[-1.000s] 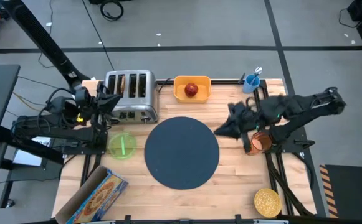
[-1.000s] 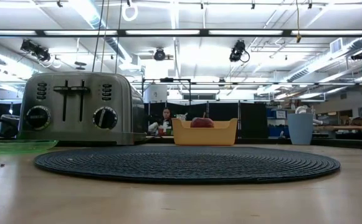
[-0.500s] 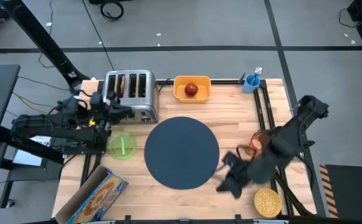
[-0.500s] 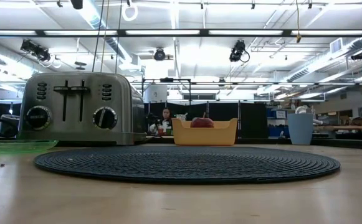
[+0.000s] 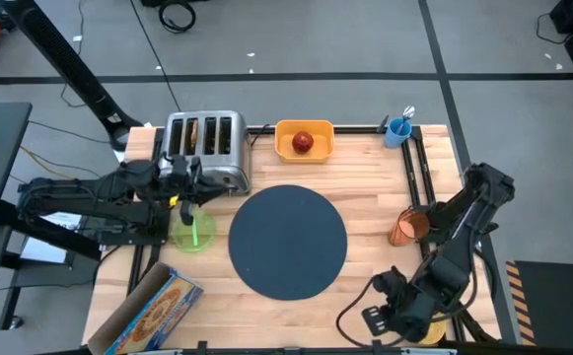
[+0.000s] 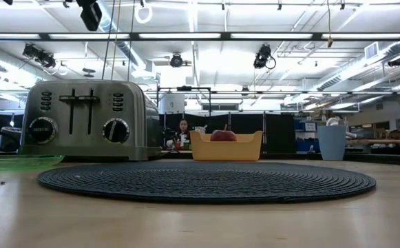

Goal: Arrange a breakfast setting
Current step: Put the blue and yellow bowl on the blue table mat

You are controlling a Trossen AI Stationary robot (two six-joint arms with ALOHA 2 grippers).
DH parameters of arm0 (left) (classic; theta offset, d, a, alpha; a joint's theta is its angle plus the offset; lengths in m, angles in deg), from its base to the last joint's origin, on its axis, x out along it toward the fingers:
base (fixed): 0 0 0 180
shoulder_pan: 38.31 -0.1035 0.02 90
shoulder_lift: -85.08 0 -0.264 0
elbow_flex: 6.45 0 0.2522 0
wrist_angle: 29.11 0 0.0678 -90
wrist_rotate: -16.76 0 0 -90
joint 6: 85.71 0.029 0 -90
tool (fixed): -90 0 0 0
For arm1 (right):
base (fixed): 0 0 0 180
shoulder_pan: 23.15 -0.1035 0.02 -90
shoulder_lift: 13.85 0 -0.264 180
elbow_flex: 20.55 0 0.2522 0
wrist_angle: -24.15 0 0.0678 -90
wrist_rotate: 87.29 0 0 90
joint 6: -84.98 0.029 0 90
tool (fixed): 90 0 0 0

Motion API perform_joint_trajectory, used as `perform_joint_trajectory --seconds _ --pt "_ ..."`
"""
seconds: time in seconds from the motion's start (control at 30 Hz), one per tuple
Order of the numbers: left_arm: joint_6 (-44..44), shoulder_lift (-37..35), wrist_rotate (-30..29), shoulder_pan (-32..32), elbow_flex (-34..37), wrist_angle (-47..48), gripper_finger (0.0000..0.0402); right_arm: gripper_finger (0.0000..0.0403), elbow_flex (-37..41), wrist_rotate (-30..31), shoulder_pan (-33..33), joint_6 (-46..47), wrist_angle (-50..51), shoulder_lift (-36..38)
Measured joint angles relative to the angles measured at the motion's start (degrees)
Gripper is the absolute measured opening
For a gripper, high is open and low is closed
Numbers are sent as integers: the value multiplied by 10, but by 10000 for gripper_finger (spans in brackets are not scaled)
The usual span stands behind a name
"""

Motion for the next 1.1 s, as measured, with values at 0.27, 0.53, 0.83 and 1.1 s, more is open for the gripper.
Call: perform_joint_trajectory --seconds 0.27,0.53,0.83,1.1 --pt "0 0 0 4 0 26 23 39 0 -64 30 7 51 0" --pt "0 0 0 4 0 26 23 100 0 -114 78 48 0 0" --pt "-26 0 0 4 0 38 23 164 0 -182 165 42 -14 0" --pt "-25 0 20 4 0 64 23 168 0 -240 219 51 -86 -1"
